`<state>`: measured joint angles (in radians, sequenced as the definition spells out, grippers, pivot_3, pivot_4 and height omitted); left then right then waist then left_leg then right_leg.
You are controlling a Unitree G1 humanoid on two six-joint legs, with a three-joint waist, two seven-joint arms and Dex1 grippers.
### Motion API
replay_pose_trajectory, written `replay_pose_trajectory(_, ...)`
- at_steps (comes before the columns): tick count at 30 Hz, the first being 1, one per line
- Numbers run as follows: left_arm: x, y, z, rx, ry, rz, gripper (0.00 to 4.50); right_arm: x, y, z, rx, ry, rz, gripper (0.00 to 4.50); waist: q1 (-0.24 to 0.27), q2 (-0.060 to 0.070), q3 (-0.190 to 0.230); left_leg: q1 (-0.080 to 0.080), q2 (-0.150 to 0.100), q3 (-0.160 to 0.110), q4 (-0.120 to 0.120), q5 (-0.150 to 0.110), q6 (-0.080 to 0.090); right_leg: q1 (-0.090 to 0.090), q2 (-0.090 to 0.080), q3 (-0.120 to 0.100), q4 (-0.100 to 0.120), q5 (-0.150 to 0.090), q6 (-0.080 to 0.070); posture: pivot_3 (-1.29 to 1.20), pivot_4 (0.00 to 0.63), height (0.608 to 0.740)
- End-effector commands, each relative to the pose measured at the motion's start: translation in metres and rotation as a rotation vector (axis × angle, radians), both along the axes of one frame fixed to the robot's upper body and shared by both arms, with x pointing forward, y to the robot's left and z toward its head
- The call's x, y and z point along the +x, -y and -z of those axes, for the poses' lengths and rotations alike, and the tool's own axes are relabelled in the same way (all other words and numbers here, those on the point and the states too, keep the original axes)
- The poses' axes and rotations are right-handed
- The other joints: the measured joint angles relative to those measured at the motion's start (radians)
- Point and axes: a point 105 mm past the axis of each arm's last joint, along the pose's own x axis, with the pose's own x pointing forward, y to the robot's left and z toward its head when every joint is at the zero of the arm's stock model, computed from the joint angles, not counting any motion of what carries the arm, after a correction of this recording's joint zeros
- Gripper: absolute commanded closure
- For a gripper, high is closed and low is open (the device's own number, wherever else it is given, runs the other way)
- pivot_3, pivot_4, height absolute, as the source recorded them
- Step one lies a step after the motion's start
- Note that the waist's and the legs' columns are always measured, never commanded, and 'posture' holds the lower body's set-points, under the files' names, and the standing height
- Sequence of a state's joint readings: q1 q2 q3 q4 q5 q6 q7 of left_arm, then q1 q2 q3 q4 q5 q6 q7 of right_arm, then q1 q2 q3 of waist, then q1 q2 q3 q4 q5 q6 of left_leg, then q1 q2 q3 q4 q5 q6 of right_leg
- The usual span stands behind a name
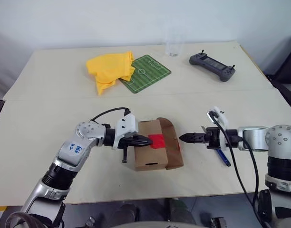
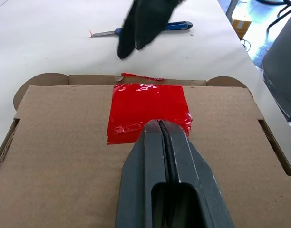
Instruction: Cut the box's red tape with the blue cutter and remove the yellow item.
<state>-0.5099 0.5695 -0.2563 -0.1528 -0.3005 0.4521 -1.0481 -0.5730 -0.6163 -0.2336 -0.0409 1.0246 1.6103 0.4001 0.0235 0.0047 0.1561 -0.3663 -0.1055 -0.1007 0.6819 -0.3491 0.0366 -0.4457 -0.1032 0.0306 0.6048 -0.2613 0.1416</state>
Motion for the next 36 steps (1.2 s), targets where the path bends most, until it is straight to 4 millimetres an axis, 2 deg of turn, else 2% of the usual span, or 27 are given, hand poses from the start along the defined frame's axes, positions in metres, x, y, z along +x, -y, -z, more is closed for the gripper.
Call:
replay_pose_trajectory(1,-0.001,-0.004,0.018,0.066,-0.047,-0.021,4.5,-0.002,-0.012,0.001,0.022,-0.013,-0.037,0.44,0.0,0.0,0.0,0.0,0.0,0.0,0.0,0.0,0.0,0.0,0.0,0.0,0.0,0.0,0.0,0.0,0.15,0.74)
replay_pose_trajectory(10,-0.001,-0.006,0.017,0.069,-0.043,-0.023,4.5,-0.005,-0.025,0.02,0.032,-0.103,-0.069,0.44,-0.002,-0.001,-0.001,0.001,0.0,0.0,0.0,0.0,0.0,0.001,0.0,0.0,0.0,0.0,0.0,0.0,0.15,0.74)
replay_pose_trajectory(13,0.0,-0.007,0.016,0.069,-0.041,-0.023,4.5,-0.007,-0.029,0.024,0.035,-0.122,-0.087,1.03,-0.004,-0.001,-0.001,0.002,0.0,0.001,0.0,0.0,0.0,0.001,0.0,0.0,0.0,0.0,0.0,0.0,0.15,0.74)
replay_pose_trajectory(19,0.0,-0.007,0.015,0.067,-0.038,-0.022,4.5,-0.006,-0.044,0.026,0.06,-0.143,-0.131,3.06,-0.006,-0.001,-0.001,0.002,0.001,0.001,0.0,0.0,0.0,0.001,0.001,0.0,0.0,0.0,0.0,0.0,0.15,0.74)
replay_pose_trajectory(27,0.001,-0.008,0.015,0.063,-0.036,-0.035,4.5,-0.003,-0.053,0.028,0.071,-0.153,-0.159,3.06,-0.007,-0.001,-0.001,0.002,0.001,0.001,0.0,0.0,0.0,0.001,0.001,0.0,0.001,0.0,0.0,0.0,0.15,0.74)
replay_pose_trajectory(31,0.001,-0.006,0.016,0.055,-0.035,-0.039,4.5,-0.002,-0.053,0.026,0.081,-0.142,-0.161,4.33,-0.007,-0.001,-0.001,0.002,0.0,0.001,0.0,0.0,0.0,0.001,0.001,0.0,0.001,0.0,0.0,0.0,0.15,0.74)
replay_pose_trajectory(32,0.001,-0.006,0.016,0.054,-0.035,-0.039,4.5,-0.002,-0.053,0.025,0.083,-0.139,-0.162,4.47,-0.007,-0.002,-0.002,0.002,0.001,0.001,0.0,0.0,0.0,0.001,0.001,0.0,0.001,0.0,0.0,0.0,0.15,0.74)
replay_pose_trajectory(36,0.001,-0.001,0.017,0.029,-0.035,-0.044,4.5,-0.008,-0.046,0.003,0.105,-0.07,-0.212,4.47,-0.003,-0.002,-0.002,0.002,-0.001,0.001,0.0,0.0,0.0,0.001,0.001,0.0,0.001,0.0,0.0,0.0,0.15,0.74)
